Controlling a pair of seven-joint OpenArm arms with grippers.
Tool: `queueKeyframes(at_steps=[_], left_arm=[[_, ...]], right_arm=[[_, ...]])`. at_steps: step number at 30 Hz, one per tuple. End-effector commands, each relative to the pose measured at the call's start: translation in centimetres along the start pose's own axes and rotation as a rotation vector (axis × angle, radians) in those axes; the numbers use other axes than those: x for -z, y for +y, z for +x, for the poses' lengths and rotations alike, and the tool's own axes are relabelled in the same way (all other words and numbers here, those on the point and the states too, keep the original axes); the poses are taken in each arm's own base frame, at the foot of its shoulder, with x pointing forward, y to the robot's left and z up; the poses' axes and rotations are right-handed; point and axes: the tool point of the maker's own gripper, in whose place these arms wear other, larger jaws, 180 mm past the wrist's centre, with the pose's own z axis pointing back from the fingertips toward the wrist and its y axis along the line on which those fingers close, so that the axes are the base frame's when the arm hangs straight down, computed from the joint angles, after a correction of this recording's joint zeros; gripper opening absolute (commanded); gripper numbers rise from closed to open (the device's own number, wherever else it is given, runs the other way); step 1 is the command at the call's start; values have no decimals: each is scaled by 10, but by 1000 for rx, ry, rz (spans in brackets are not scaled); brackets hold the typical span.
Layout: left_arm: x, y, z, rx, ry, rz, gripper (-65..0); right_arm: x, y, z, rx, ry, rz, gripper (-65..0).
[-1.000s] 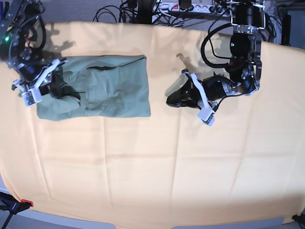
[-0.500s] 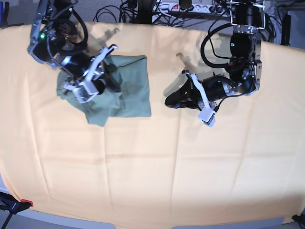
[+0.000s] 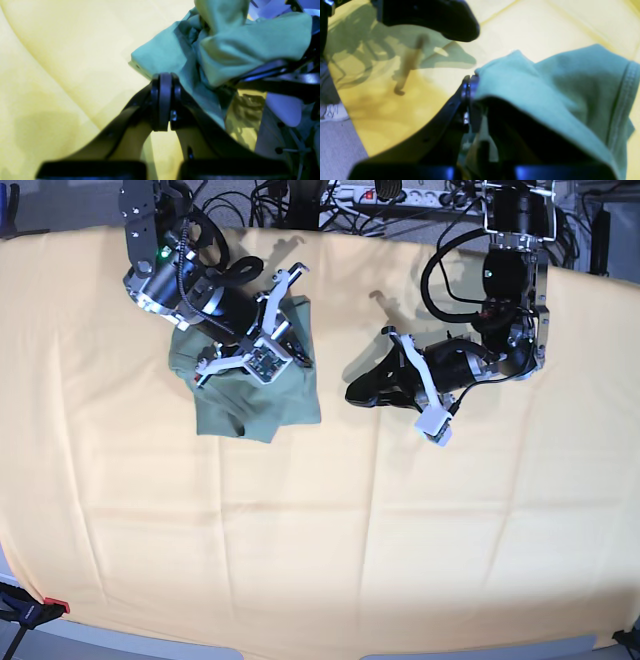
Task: Fold the T-shirt properly
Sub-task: 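Grasp the strip's other end with the right gripper and lift it, then fold the held end with the right gripper over the shirt bundle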
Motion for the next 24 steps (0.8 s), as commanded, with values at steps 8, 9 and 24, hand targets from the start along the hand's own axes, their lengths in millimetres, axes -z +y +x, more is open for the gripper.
queueKeyframes(at_steps=[8, 9, 24], left_arm=[[-2, -3, 18, 30, -49, -15, -650], [-2, -3, 18, 31, -48, -15, -650], [-8, 7, 13, 57, -17, 25, -650]], right_arm=[[21, 20, 44, -69, -114, 80, -213], [22, 18, 49, -93, -120, 70, -213], [-39, -41, 49, -163, -58, -240, -213]])
